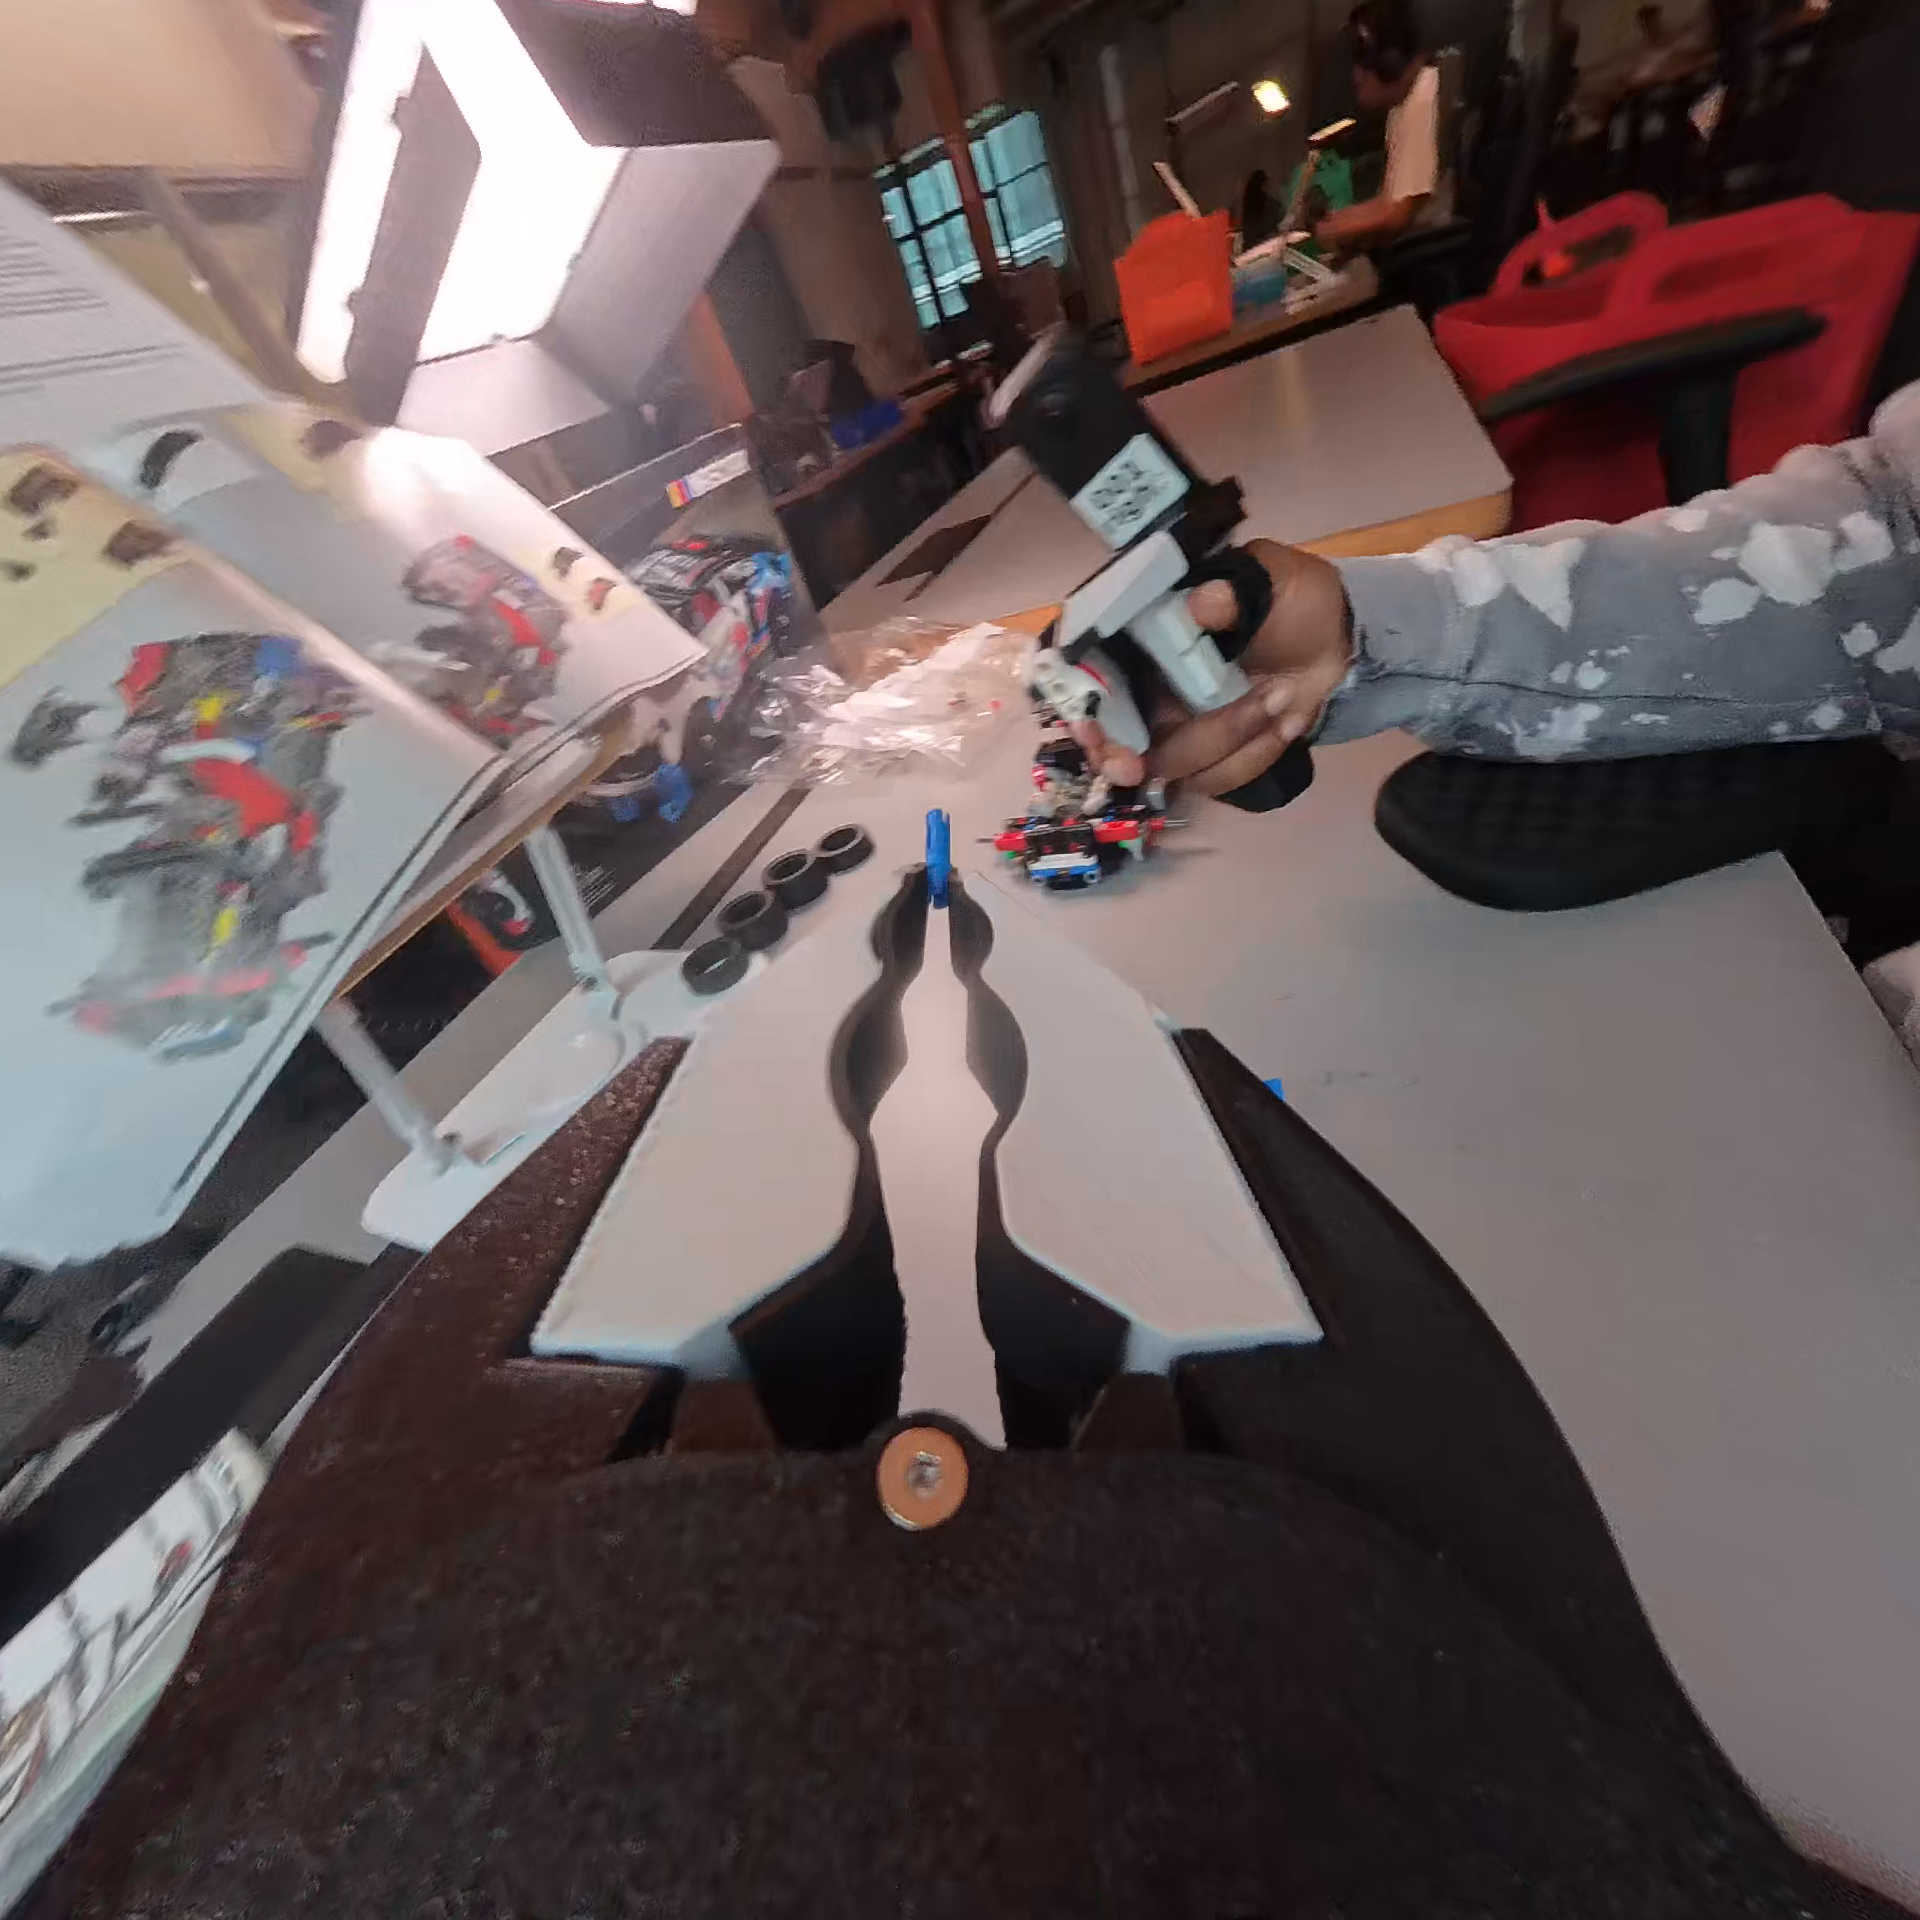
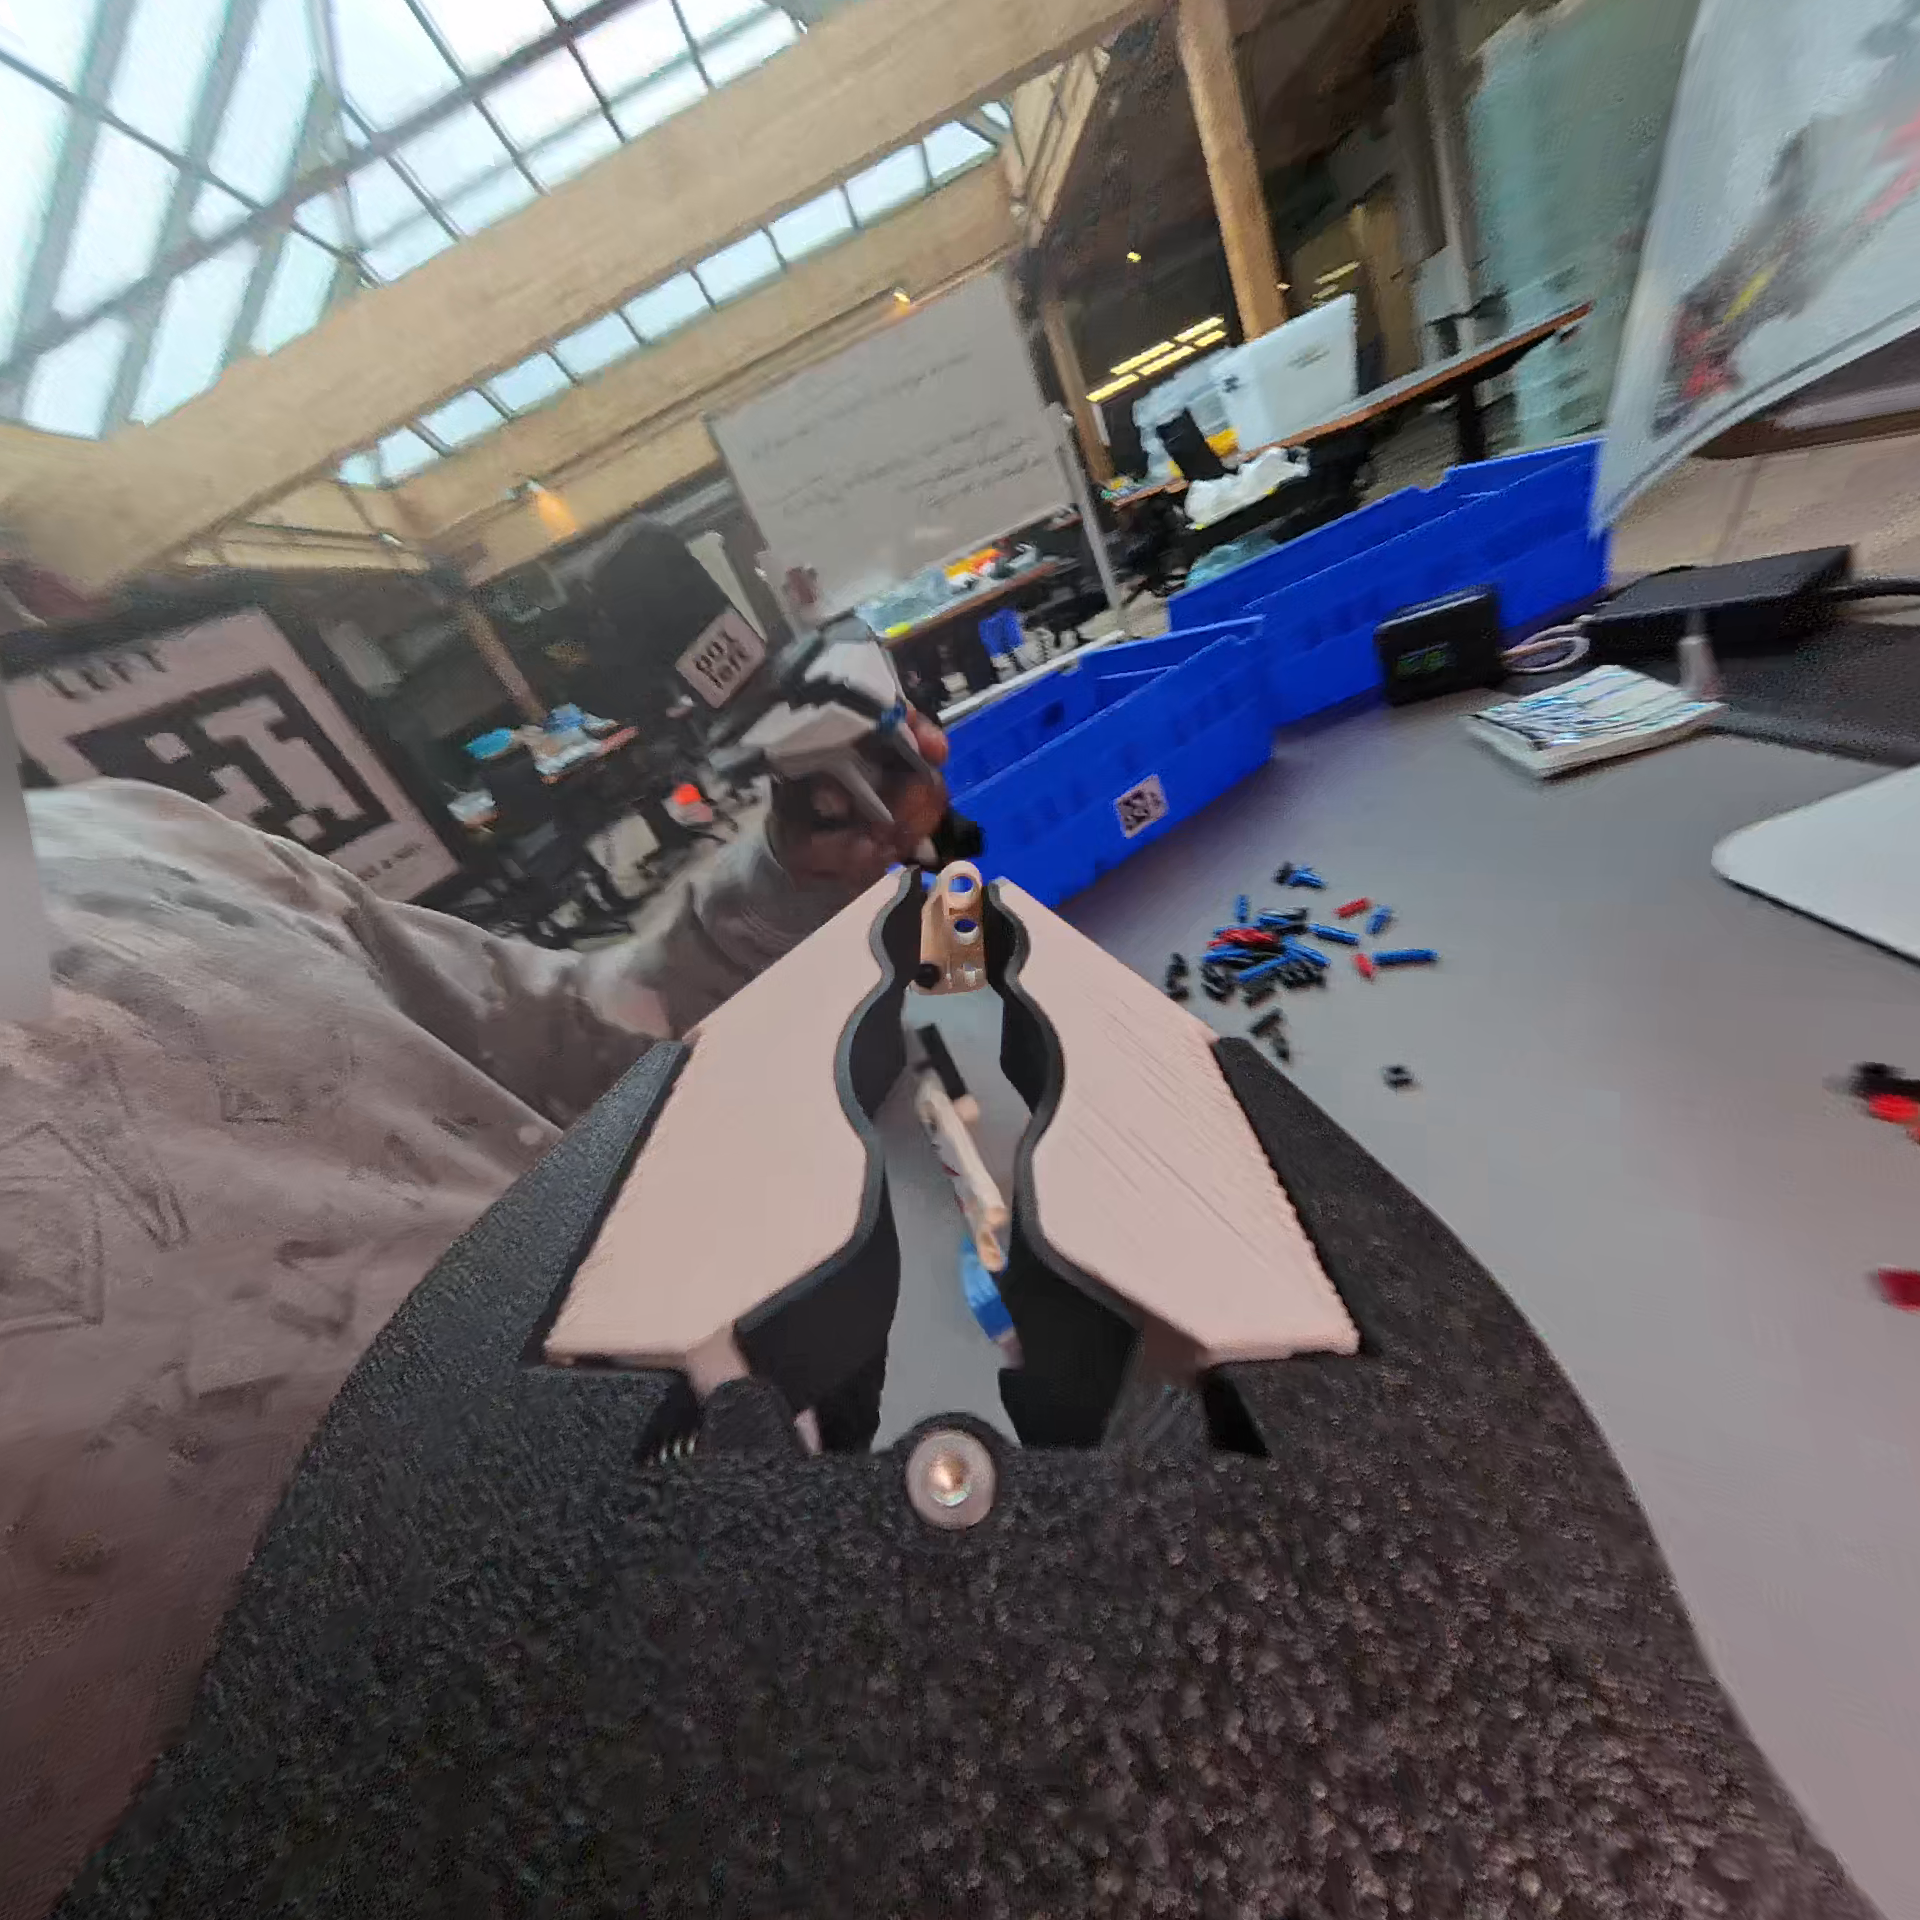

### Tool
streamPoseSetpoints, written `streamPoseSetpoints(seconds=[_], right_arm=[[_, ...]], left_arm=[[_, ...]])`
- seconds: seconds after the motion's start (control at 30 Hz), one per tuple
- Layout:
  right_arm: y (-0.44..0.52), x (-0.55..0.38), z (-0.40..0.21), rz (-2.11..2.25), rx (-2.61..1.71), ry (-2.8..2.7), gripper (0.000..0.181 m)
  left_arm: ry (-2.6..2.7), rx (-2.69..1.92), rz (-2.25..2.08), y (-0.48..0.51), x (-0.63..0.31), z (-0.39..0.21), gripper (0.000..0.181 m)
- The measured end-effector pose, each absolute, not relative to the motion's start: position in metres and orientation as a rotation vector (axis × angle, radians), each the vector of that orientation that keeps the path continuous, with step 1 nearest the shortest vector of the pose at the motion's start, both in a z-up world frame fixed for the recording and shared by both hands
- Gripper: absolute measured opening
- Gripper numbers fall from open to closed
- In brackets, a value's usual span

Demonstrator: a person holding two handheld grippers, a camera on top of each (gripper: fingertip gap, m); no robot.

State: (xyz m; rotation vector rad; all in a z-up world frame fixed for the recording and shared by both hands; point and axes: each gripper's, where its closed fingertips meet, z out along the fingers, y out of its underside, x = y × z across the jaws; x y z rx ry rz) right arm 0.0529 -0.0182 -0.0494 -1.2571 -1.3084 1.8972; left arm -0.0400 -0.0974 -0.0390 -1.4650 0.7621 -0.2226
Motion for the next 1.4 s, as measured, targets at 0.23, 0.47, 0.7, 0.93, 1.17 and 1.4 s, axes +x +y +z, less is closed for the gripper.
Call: streamPoseSetpoints(seconds=[0.23, 0.47, 0.7, 0.93, 1.17, 1.4], right_arm=[[-0.049, 0.015, -0.107, 1.582, -1.293, -1.586, 0.012], [-0.046, 0.017, -0.12, 1.58, -1.31, -1.554, 0.012], [-0.056, 0.015, -0.113, 1.717, -1.304, -1.5, 0.012], [-0.055, 0.011, -0.087, 2.001, -1.313, -1.261, 0.012], [-0.06, 0.004, -0.093, 2.122, -1.442, -1.203, 0.012], [-0.065, 0.0, -0.095, 2.196, -1.475, -1.169, 0.012]], left_arm=[[0.581, -2.131, 0.208, -0.043, -0.127, -0.154, 0.003], [0.488, -2.316, 0.169, -0.046, -0.133, -0.212, 0.007], [0.492, -1.976, -0.295, -0.048, -0.078, -0.153, 0.025], [0.664, -1.715, -0.744, -0.077, 0.007, -0.108, 0.023], [0.726, -1.681, -0.577, -0.074, 0.017, -0.109, 0.011], [0.734, -1.663, -0.593, -0.077, 0.02, -0.109, 0.006]])
